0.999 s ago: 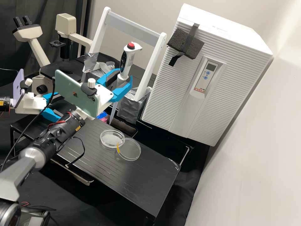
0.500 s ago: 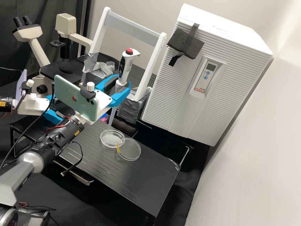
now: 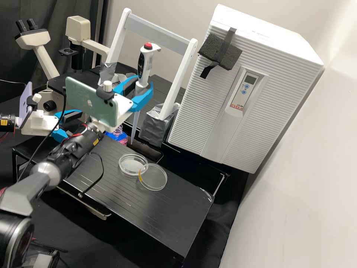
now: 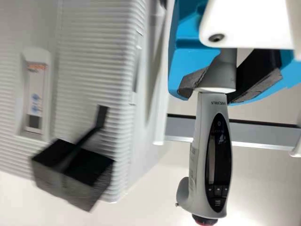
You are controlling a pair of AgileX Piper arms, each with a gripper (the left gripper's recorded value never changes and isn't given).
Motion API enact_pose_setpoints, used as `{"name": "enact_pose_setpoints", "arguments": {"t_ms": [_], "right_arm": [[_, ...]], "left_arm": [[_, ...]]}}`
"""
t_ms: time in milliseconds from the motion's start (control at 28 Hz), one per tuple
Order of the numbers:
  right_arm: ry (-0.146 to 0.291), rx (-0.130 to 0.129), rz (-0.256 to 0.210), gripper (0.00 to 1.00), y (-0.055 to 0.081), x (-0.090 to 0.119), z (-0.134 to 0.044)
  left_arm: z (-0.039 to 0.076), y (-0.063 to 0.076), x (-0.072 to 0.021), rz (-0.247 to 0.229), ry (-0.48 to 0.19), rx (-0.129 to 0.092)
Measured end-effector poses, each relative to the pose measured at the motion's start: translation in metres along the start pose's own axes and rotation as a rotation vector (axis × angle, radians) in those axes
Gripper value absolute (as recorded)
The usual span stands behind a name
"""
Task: Use the pipette
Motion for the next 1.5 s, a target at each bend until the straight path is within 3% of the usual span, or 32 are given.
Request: {"name": "enact_pose_setpoints", "arguments": {"t_ms": [286, 321, 428, 607, 714, 821, 999, 1106, 1356, 1499], "right_arm": [[0.013, 0.002, -0.122, 0.00, -0.012, 0.054, -0.019], [0.019, 0.013, -0.128, 0.00, -0.011, 0.060, -0.022], [0.022, 0.026, -0.145, 0.00, -0.010, 0.073, -0.028], [0.042, 0.042, -0.137, 0.00, 0.001, 0.096, -0.043], [0.055, 0.050, -0.126, 0.00, 0.007, 0.107, -0.051], [0.062, 0.041, -0.145, 0.00, 0.007, 0.119, -0.058], [0.057, 0.025, -0.206, 0.00, 0.000, 0.135, -0.063], [0.040, 0.045, -0.250, 0.00, -0.008, 0.143, -0.064], [-0.005, 0.064, -0.350, 0.00, -0.024, 0.155, -0.061], [-0.026, 0.092, -0.349, 0.00, -0.021, 0.159, -0.059]], "left_arm": [[-0.023, 0.040, -0.0169, 0.118, 0.083, 0.002], [-0.025, 0.047, -0.0178, 0.140, 0.088, -0.008], [-0.027, 0.065, -0.0200, 0.190, 0.097, -0.004], [-0.021, 0.094, -0.0211, 0.273, 0.050, 0.025], [-0.020, 0.101, -0.0194, 0.292, 0.036, 0.018], [-0.021, 0.108, -0.0183, 0.309, 0.036, -0.012], [-0.028, 0.113, -0.0190, 0.314, 0.053, -0.055], [-0.032, 0.115, -0.0218, 0.311, 0.062, -0.075], [-0.031, 0.119, -0.0231, 0.315, 0.054, -0.077], [-0.030, 0.126, -0.0216, 0.332, 0.038, -0.078]]}}
